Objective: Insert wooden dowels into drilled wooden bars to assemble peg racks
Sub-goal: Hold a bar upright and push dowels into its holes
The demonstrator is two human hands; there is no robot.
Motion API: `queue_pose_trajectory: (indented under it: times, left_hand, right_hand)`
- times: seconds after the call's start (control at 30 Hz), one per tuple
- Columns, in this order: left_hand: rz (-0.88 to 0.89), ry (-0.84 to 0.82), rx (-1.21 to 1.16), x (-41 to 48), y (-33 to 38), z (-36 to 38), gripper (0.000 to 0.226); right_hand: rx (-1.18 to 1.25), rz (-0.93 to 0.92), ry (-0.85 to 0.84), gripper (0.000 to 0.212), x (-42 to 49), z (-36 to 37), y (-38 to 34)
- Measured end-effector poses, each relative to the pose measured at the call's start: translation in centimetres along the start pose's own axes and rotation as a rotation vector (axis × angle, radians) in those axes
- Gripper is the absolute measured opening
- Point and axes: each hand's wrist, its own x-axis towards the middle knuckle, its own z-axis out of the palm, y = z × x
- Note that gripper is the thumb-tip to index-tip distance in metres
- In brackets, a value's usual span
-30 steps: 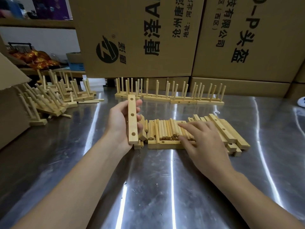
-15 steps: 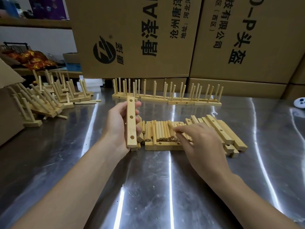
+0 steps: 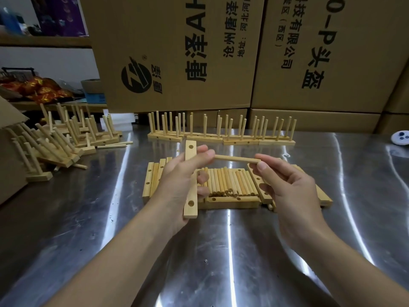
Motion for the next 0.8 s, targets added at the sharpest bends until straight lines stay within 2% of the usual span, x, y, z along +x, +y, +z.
queue_pose_trajectory:
  times: [0.1,0.23,0.37,0.47,0.53,0.67,0.8]
  left_hand:
    - [0.068,0.03,0.073,0.1,-0.2,-0.2,0.034]
    - [0.113,0.027,0.12,0.2,-0.1,-0.5,0.04]
    - [0.11,-0.04,0.217,0.1,-0.3,-0.5,0.046]
    - [0.125,-0.097,0.37,-0.1,-1.0,-0.2,0.04]
    - [0.106,-0.117,0.421,-0.4,-1.2,0.1,0.024]
    - [0.014,-0.195,0.316,-0.9,-1.0,0.7,0.046]
    - [0.002,-0.25,0.421,-1.2,-1.0,0.8,0.048]
  right_hand:
    - [-0.015,-0.036,-0.04,0.019,-0.2,-0.1,-0.2]
    - [-0.057,-0.114,-0.106,0.019,-0.1,-0.2,-0.5]
    - [-0.272,-0.235,-0.224,0.025,-0.4,-0.1,-0.6]
    - [-0.408,-0.269,-0.317,0.016,-1.0,0.2,-0.2]
    - [-0.476,-0.308,-0.314,0.014,-1.4,0.4,-0.2]
    - [-0.545,-0.428,-0.246,0.009,-1.7,0.6,-1.0]
    - [-0.632,-0.569,-0.128,0.012,-1.9,0.8,-1.5]
